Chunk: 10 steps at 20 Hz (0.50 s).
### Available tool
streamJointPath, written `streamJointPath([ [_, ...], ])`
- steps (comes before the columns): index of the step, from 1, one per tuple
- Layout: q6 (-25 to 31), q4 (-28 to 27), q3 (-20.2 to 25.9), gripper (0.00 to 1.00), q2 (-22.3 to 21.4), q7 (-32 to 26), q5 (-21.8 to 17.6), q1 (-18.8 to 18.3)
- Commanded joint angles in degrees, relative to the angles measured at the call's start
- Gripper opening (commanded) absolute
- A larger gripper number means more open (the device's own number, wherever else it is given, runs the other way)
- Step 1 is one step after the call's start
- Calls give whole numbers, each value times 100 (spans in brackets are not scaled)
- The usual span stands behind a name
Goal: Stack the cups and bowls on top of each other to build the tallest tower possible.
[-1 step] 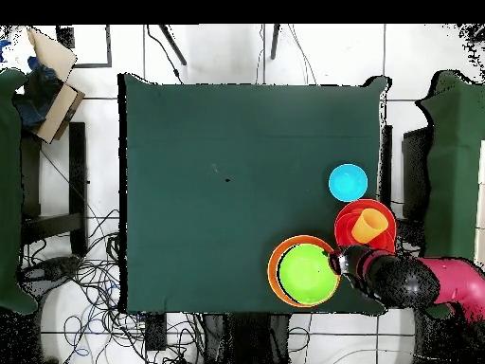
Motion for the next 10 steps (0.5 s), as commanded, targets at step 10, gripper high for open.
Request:
streamJointPath([
  [10,733,-731,-86,100,450,-2788,-363,-98],
])
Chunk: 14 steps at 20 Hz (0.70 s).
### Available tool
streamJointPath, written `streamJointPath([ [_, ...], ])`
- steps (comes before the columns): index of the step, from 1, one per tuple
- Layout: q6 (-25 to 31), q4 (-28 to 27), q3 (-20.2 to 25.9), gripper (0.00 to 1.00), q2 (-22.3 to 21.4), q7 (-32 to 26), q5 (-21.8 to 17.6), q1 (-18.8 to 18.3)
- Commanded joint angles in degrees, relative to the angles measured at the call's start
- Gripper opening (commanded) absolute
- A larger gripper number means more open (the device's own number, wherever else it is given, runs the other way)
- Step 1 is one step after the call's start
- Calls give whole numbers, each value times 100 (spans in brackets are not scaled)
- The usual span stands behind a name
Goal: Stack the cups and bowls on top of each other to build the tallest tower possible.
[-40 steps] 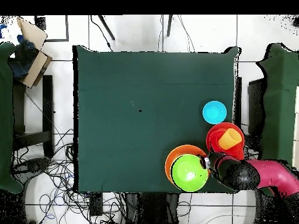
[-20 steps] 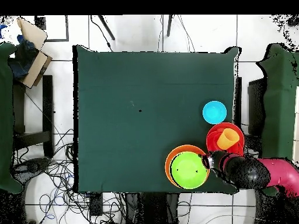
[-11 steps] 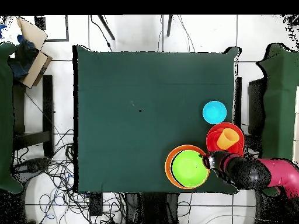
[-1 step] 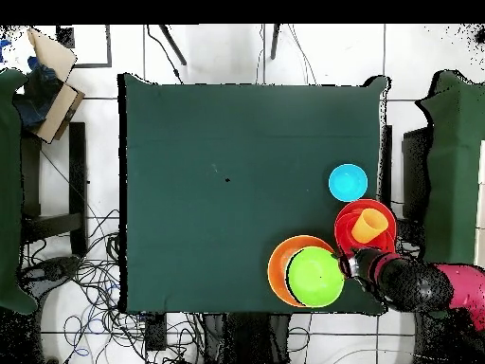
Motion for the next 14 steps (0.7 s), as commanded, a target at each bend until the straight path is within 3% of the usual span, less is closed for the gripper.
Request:
streamJointPath([
  [1,568,-563,-112,100,318,-2228,-373,165],
  [14,3,-1559,-416,100,1536,-2732,-1082,860],
])
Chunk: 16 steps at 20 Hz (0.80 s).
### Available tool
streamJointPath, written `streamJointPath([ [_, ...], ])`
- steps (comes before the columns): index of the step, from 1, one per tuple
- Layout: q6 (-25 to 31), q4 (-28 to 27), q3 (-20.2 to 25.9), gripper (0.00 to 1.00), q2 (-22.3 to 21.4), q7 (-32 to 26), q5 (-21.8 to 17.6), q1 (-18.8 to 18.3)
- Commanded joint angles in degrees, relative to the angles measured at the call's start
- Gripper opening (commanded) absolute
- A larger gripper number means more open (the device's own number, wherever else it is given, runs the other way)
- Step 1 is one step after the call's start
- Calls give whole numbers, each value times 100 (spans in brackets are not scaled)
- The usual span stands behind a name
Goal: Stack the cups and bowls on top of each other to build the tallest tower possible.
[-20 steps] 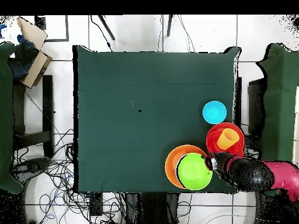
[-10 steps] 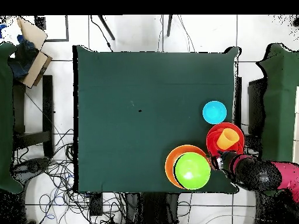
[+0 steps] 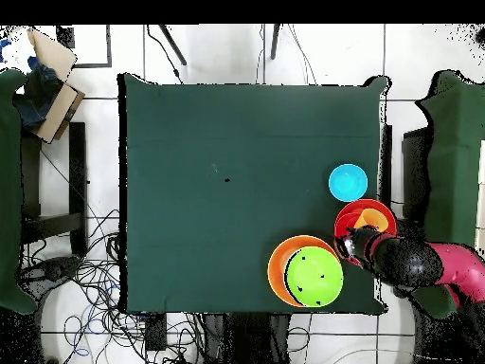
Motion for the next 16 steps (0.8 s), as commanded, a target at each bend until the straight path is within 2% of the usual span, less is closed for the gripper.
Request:
streamJointPath([
  [1,-13,-783,-322,100,660,-2089,-645,554],
  [12,-70,-697,-345,100,524,-1758,-744,613],
  [13,-72,-699,-349,0,518,-1730,-753,617],
  [16,-34,-764,-395,0,521,-1611,-736,679],
])
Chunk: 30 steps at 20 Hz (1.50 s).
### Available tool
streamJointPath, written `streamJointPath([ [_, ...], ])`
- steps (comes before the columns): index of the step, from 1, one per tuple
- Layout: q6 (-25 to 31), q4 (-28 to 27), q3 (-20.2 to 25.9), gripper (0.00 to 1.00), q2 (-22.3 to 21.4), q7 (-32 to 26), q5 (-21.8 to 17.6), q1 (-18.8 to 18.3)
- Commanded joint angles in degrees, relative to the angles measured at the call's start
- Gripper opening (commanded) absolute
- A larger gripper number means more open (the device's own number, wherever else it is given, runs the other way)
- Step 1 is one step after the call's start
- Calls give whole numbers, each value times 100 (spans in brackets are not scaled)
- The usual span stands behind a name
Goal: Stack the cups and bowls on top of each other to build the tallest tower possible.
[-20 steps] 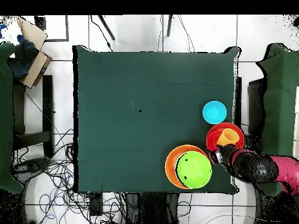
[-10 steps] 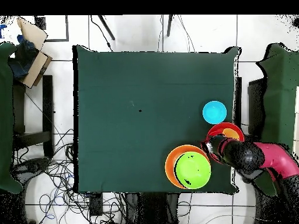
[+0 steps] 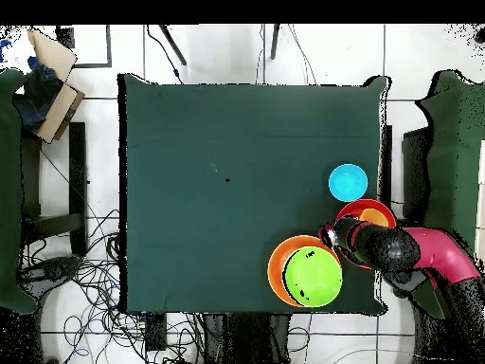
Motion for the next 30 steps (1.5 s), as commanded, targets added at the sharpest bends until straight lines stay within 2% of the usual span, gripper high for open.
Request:
streamJointPath([
  [1,-18,-564,-373,0,67,-1582,-481,372],
  [5,24,-475,-289,0,68,-1742,-347,200],
  [7,63,-369,-244,0,-69,-1676,-260,120],
  [8,130,-279,-267,100,-252,-1574,-253,90],
  [11,347,110,-104,100,-777,-1398,26,-47],
  [12,503,520,163,100,-1313,-1260,380,-254],
  [14,640,945,480,100,-1866,-1213,769,-513],
  [16,695,1174,584,100,-2138,-1231,943,-675],
  [19,654,1358,518,100,-2230,-1307,912,-781],
  [22,615,1507,328,100,-2234,-1527,666,-920],
  [25,582,1539,56,100,-2066,-1695,273,-953],
  [28,445,1439,-236,100,-1643,-1860,-227,-917],
  [30,330,1413,-334,100,-1481,-1852,-422,-910],
])
